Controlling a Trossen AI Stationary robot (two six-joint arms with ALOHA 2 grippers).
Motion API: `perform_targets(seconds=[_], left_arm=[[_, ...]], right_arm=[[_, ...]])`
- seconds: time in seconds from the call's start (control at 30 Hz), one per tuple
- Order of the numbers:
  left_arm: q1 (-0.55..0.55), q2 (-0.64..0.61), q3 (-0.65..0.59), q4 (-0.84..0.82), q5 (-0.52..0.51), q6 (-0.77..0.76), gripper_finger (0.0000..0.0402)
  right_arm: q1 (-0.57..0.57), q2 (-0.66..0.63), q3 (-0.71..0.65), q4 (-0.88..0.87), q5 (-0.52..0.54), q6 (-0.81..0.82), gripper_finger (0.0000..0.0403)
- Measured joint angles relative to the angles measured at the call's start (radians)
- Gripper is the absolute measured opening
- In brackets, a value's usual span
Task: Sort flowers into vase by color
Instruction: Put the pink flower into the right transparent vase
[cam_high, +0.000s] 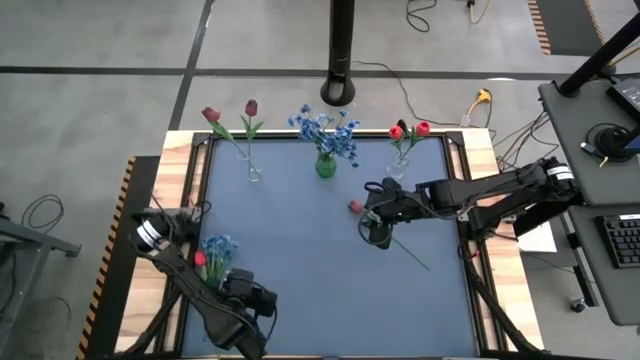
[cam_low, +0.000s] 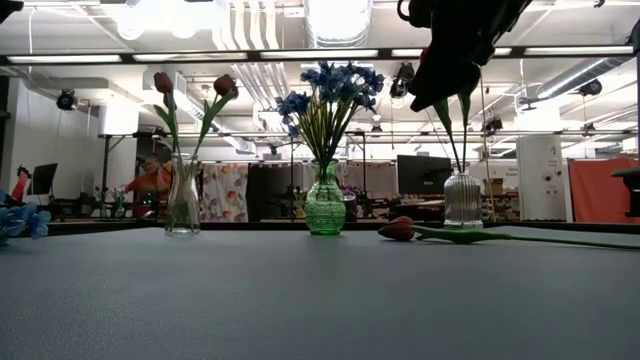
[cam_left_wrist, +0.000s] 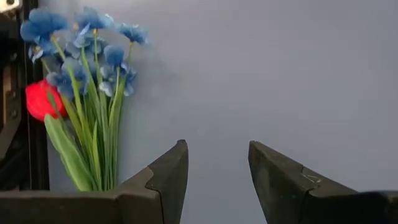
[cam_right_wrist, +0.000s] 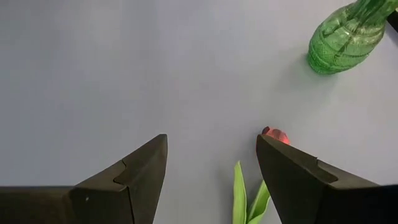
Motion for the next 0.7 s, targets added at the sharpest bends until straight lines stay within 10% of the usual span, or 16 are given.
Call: perform_targets(seconds=[0.7], left_arm=[[0.005,0.025,-0.031,0.025,0.052,-0.052,0.0235]], right_arm=[[0.000,0.000,0.000,0.061,0.001,-0.067,0.0238]])
